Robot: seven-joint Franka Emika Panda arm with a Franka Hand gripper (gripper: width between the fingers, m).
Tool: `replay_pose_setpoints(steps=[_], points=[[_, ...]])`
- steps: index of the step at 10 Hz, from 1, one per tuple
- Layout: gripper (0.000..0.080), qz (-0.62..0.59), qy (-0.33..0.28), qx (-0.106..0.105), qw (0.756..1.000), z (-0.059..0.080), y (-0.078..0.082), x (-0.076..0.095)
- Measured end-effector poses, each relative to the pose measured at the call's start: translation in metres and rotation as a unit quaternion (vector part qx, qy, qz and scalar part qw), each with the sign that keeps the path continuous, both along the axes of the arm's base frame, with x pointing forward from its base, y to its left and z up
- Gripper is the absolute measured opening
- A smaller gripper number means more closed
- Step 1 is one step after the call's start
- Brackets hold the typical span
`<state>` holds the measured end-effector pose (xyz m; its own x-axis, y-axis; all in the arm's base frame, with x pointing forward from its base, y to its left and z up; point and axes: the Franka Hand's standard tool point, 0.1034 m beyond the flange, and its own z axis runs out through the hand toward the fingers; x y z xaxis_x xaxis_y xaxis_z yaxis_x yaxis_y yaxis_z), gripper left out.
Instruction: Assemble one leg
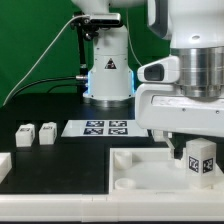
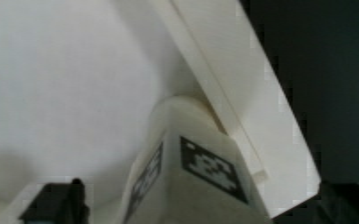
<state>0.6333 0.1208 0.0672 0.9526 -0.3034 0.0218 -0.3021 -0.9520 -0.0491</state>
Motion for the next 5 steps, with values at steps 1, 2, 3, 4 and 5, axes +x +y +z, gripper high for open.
replay_pose_setpoints(steps=[1,2,3,4,5], points=[[0.0648,0.075,0.007,-0.006,0.997,0.0009,-0.0002,-0.001],[0.0649,0.129,0.012,-0.01,0.992,0.0017,-0.0001,-0.0014],[0.0649,0.191,0.011,-0.015,0.981,0.0023,-0.0006,-0.0012],[0.0649,0.233,0.012,-0.016,0.972,0.0028,-0.0017,-0.0014],[0.0649,0.289,0.01,-0.017,0.957,0.0035,-0.0031,-0.001]])
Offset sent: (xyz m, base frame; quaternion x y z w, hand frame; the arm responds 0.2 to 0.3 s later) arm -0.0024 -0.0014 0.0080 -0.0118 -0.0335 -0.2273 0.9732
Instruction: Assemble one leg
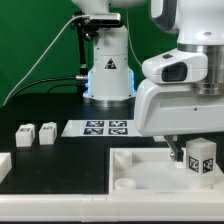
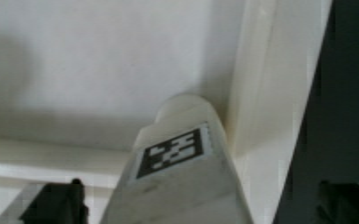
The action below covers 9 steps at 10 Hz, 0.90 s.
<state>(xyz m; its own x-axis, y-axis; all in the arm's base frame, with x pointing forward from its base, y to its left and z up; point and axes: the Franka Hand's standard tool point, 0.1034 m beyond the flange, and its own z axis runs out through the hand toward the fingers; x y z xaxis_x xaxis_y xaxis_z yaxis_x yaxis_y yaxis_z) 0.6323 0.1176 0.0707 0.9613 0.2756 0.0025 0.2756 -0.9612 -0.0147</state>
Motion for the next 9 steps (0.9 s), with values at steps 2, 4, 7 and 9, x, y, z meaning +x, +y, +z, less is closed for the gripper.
replay_pose_setpoints(steps=[2,4,7,9], points=[[0.0649,0.076,-0.006,0.0,0.997,0.0028,-0.0007,0.0017],[0.0649,0.075,-0.005,0.0,0.997,0.0008,-0.001,0.0009],[0.0407,0.075,-0.004,0.0,0.997,-0.0001,-0.0012,0.0006],[0.029,0.05,-0.003,0.001,0.999,-0.0002,-0.0011,0.0005]])
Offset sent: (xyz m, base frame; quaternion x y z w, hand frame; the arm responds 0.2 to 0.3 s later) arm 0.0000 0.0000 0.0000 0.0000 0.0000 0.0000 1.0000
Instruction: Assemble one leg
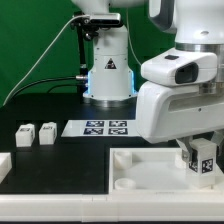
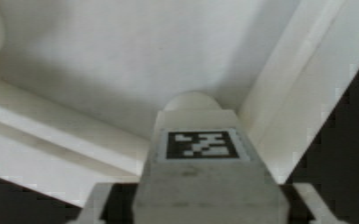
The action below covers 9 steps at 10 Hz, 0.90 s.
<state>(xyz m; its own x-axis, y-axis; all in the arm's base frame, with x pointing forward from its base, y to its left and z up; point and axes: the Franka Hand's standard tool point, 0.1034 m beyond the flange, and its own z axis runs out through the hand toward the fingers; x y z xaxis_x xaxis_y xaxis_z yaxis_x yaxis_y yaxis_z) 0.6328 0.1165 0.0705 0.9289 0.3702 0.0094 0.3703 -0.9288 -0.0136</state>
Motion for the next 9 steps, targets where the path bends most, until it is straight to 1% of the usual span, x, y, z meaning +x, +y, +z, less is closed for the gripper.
replay_pose_setpoints(steps=[1,2,4,6,7,8,9], points=[[0.029,-0.033,0.0,0.003,0.999,-0.0002,-0.0002,0.0001],[0.029,-0.1,0.0,0.006,0.995,-0.0002,-0.0002,0.0004],[0.029,-0.256,0.002,0.005,0.967,-0.0003,0.0009,0.0001],[0.029,-0.371,0.005,0.008,0.929,-0.0007,0.001,0.0002],[0.029,-0.432,0.007,0.01,0.902,-0.0013,0.001,0.0006],[0.029,-0.487,0.009,0.009,0.873,-0.0014,0.0023,0.0],[0.0291,-0.554,0.008,0.009,0.833,-0.0016,0.0027,0.0004]])
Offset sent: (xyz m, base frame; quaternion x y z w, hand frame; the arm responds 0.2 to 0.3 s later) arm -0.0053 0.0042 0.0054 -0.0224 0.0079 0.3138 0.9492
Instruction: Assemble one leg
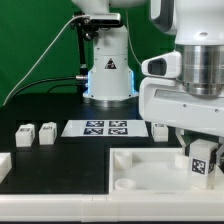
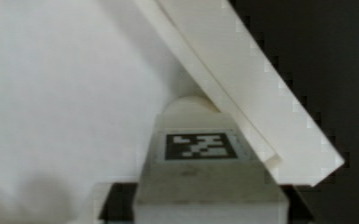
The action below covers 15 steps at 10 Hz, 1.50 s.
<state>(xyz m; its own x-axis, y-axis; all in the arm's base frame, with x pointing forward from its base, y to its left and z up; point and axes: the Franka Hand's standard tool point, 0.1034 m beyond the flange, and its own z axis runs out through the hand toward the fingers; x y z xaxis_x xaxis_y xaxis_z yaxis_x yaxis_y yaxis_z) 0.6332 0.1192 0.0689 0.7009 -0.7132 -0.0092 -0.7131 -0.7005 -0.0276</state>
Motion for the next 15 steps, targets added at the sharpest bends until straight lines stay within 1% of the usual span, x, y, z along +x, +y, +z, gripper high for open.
replay_pose_setpoints(steps=[2,3,4,5,6,7,8,9,10,11,12,13,15], points=[[0.0291,-0.119,0.001,0.009,0.993,-0.0005,-0.0008,0.0005],[0.0291,-0.121,0.001,0.009,0.993,-0.0003,-0.0009,0.0006],[0.0371,-0.109,0.001,0.008,0.994,-0.0007,-0.001,0.0005],[0.0371,-0.094,0.0,0.008,0.996,-0.0008,-0.0008,0.0004],[0.0507,-0.067,0.0,0.007,0.998,-0.0006,-0.001,0.0005],[0.0619,0.012,-0.004,0.006,1.0,0.0009,-0.0011,0.0021],[0.064,0.085,-0.007,0.004,0.996,0.002,-0.0009,0.0031],[0.064,0.157,-0.01,0.0,0.988,0.0028,-0.0006,0.004],[0.0648,0.244,-0.012,-0.009,0.97,0.0024,-0.0003,0.0041],[0.0648,0.316,-0.011,-0.012,0.949,0.0022,-0.0004,0.0035],[0.0649,0.391,-0.009,-0.017,0.92,0.0032,-0.0007,0.0037],[0.0649,0.441,-0.009,-0.02,0.897,0.0029,0.0007,0.0034],[0.0649,0.508,-0.009,-0.021,0.861,0.0016,0.0018,0.0018]])
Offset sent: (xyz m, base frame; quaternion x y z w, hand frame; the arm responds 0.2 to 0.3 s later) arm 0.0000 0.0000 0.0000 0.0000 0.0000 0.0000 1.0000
